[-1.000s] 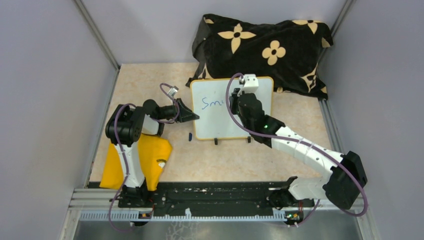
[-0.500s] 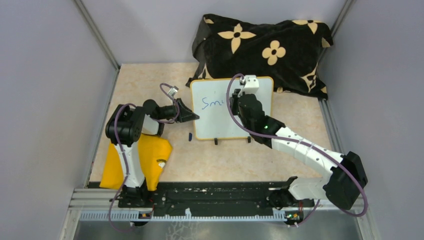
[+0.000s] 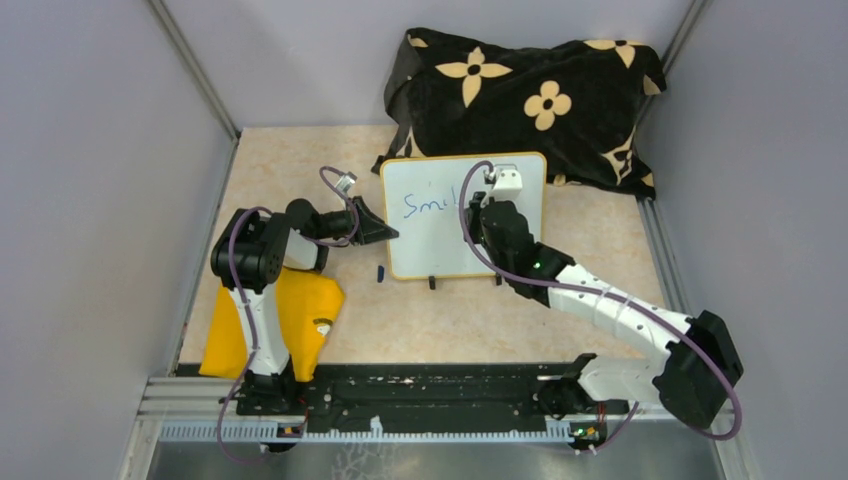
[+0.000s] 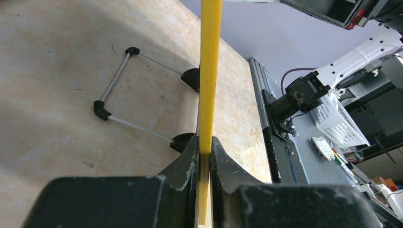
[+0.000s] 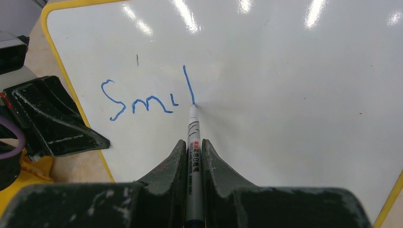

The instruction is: Write a sentence on the whiteboard

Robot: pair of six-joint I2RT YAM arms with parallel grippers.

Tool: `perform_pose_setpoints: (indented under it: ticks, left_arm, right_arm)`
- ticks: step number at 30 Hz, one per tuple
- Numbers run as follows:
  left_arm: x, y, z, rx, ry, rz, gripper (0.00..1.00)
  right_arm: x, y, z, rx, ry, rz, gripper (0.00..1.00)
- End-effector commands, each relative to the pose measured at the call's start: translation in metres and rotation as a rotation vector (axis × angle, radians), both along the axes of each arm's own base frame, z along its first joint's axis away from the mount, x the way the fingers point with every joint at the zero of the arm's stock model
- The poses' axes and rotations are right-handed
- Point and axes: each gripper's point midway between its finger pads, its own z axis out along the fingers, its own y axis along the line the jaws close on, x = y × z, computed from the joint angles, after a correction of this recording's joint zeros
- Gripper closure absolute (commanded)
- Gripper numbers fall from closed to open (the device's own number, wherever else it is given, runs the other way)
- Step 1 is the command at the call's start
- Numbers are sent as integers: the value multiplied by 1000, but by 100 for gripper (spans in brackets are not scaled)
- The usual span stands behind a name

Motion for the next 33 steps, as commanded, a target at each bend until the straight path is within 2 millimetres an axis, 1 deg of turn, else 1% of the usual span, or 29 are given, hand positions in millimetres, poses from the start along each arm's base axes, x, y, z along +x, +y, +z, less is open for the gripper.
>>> perform_pose_setpoints:
  ticks: [1, 5, 10, 15, 17, 19, 33]
  left_arm:
    - [-5, -3, 11, -35, -201, -20, 100]
    - [-5, -3, 11, -35, -201, -20, 100]
    - [-5, -3, 11, -34, -201, -20, 100]
    - [-4, -3, 10, -34, -200, -20, 100]
    - [-4, -3, 10, -34, -199, -20, 100]
    - [-4, -3, 10, -34, -196, -20, 100]
    - [-5, -3, 9, -33, -194, -22, 100]
  right_arm:
    - [-5, -10, -9, -7, 28, -20, 100]
    - [-8, -15, -11, -13, 31, -30, 100]
    - [-8, -21, -9, -24, 23, -50, 100]
    - [-12, -20, 15, 31, -35, -24, 100]
    - [-14, -20, 21, 42, -51, -11, 100]
    - [-13, -19, 30, 56, -77, -10, 100]
    - [-1, -10, 32, 45, -88, -10, 100]
